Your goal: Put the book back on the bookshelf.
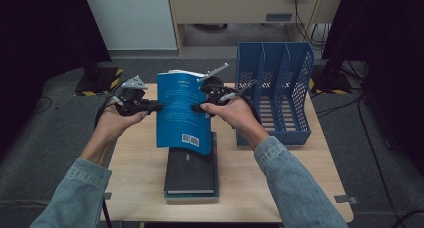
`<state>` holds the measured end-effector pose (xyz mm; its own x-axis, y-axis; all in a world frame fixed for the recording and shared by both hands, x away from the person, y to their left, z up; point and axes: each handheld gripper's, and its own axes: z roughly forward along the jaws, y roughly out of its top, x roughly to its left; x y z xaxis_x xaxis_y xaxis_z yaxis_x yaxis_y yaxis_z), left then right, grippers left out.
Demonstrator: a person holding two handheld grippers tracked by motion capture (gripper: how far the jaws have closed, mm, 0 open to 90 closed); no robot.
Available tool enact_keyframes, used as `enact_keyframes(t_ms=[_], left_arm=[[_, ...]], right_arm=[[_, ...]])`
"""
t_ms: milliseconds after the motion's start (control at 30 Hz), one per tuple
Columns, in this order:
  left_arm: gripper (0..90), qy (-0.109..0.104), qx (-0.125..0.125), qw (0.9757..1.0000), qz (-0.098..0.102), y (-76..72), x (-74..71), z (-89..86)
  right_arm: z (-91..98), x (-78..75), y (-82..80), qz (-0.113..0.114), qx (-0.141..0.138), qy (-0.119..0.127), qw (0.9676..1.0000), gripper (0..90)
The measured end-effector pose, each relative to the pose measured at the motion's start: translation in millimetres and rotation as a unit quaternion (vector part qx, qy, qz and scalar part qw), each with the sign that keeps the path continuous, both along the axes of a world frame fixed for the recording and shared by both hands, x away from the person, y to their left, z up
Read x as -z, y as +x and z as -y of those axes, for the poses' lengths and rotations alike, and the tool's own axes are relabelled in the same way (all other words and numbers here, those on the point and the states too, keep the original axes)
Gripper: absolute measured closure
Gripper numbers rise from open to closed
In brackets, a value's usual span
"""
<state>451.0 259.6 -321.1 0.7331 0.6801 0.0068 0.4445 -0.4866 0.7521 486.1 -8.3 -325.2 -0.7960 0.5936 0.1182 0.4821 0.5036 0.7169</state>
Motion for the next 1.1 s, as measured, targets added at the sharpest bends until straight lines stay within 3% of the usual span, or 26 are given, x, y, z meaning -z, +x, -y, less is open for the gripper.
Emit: enact_keyframes(t_ms=[133, 433, 833, 1100], left_arm=[[81.9, 0.001, -0.002, 1.0, 0.003, -4.6, 0.5, 0.1], [82.0, 0.018, -0.008, 0.9993, 0.032, -32.0, 0.6, 4.8], [81.7, -0.012, -0.01, 0.9988, 0.046, -65.6, 12.9, -9.7], [81.3, -0.018, -0.007, 0.9982, 0.057, -80.8, 16.6, -11.0]], right_arm=[[0.4, 0.6, -1.4, 0.003, -0.001, -0.002, 1.0, 52.2], [3.9, -2.2, -25.5, 0.036, -0.005, 0.006, 0.9993, 54.3], [5.4, -7.0, -62.3, 0.068, -0.037, 0.005, 0.997, 55.5], [1.1, -17.1, -79.1, 0.065, -0.064, -0.01, 0.9958, 52.6]])
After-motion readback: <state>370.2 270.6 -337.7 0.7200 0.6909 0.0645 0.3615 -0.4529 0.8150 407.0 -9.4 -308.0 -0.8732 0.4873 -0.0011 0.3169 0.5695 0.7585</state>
